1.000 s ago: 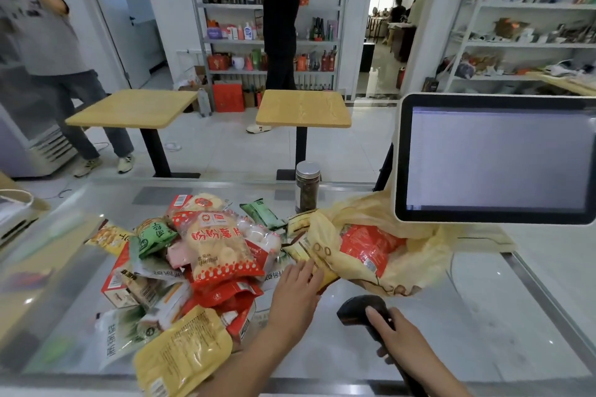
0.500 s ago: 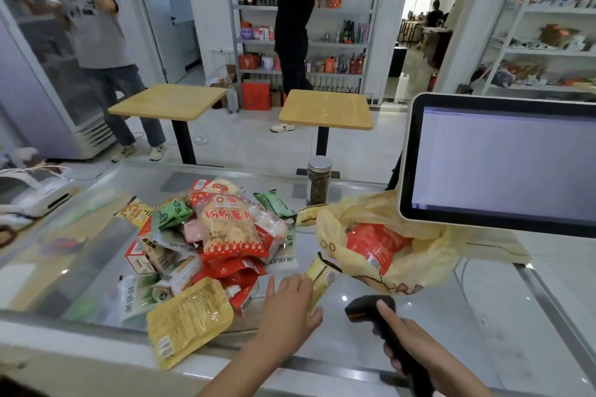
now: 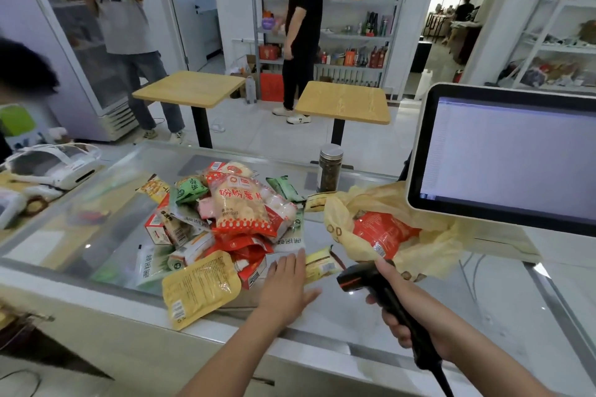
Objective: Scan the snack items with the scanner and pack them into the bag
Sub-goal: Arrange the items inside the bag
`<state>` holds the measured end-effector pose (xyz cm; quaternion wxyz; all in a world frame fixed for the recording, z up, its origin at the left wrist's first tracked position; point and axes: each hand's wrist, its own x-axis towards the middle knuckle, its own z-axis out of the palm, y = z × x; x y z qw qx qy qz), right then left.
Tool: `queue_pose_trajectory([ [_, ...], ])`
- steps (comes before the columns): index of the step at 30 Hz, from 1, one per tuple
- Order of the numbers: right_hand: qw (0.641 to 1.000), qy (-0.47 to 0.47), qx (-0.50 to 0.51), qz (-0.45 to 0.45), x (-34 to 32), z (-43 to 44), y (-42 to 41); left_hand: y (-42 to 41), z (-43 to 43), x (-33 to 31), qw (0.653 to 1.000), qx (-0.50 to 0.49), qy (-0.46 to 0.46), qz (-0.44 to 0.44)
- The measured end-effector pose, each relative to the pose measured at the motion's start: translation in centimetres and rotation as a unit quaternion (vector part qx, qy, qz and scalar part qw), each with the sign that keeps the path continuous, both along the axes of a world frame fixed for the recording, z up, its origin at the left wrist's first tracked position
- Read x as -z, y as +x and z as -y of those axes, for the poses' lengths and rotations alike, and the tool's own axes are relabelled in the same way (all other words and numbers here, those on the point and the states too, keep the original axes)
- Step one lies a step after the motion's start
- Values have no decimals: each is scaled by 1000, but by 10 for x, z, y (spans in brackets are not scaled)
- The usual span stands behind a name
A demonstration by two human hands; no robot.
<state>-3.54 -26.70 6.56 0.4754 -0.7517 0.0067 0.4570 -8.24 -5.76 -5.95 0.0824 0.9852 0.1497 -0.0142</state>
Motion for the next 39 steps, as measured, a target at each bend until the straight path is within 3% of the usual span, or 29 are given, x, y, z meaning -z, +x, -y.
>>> queue_pose_trajectory([
  [6, 1000, 6, 2, 19, -42, -14, -8, 9, -10, -2, 997, 36, 64, 26],
  [24, 997, -10, 42, 56, -69, -22, -2, 19, -25, -5, 998, 60, 21, 18],
  [33, 999, 2, 29, 43, -58, -25, 8, 20, -26, -5, 998, 58, 1, 24],
  [39, 998, -17, 6, 67, 11, -29, 10, 19, -28, 0, 996, 27, -71, 52],
])
